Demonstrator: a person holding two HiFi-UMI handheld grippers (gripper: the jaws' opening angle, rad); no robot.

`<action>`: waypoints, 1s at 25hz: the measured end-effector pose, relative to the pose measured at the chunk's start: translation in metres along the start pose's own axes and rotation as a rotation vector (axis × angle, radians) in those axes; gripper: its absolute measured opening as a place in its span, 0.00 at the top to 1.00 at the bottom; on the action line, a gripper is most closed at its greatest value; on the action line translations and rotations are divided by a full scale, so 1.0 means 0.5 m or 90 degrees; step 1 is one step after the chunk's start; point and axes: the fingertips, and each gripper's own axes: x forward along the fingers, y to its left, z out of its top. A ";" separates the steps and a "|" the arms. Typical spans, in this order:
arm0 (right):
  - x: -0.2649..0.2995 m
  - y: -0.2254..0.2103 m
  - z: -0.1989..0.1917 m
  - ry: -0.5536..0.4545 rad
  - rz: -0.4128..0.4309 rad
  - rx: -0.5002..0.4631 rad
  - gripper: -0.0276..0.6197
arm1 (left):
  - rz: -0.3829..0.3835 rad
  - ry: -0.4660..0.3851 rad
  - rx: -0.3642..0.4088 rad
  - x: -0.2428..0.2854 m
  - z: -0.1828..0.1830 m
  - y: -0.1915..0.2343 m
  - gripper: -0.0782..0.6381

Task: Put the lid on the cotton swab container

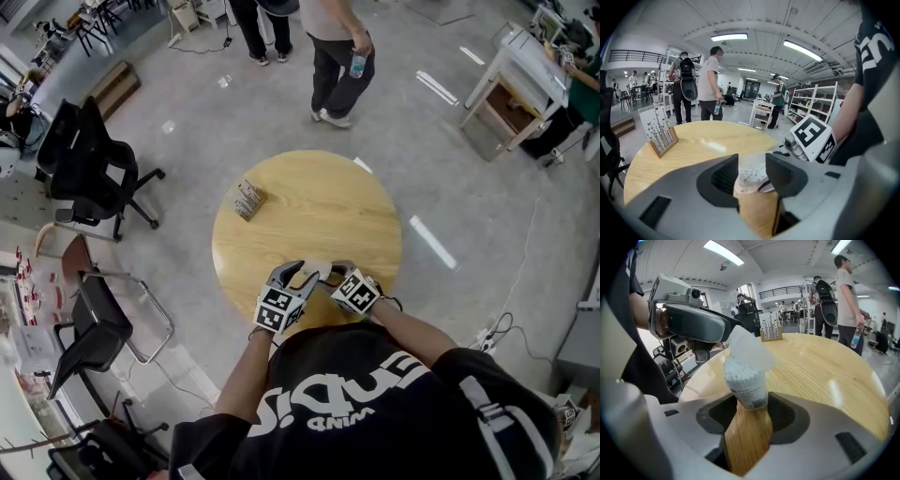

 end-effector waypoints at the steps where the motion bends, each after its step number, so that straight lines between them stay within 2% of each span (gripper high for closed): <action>1: 0.001 -0.001 -0.001 -0.001 -0.002 -0.001 0.64 | 0.001 0.002 -0.002 -0.001 -0.003 0.000 0.65; 13: -0.017 0.012 0.014 0.015 0.000 0.000 0.65 | 0.004 0.063 -0.015 -0.006 -0.039 -0.003 0.65; 25: -0.018 0.009 0.015 0.029 -0.017 -0.045 0.66 | 0.003 0.112 -0.037 -0.003 -0.065 -0.004 0.65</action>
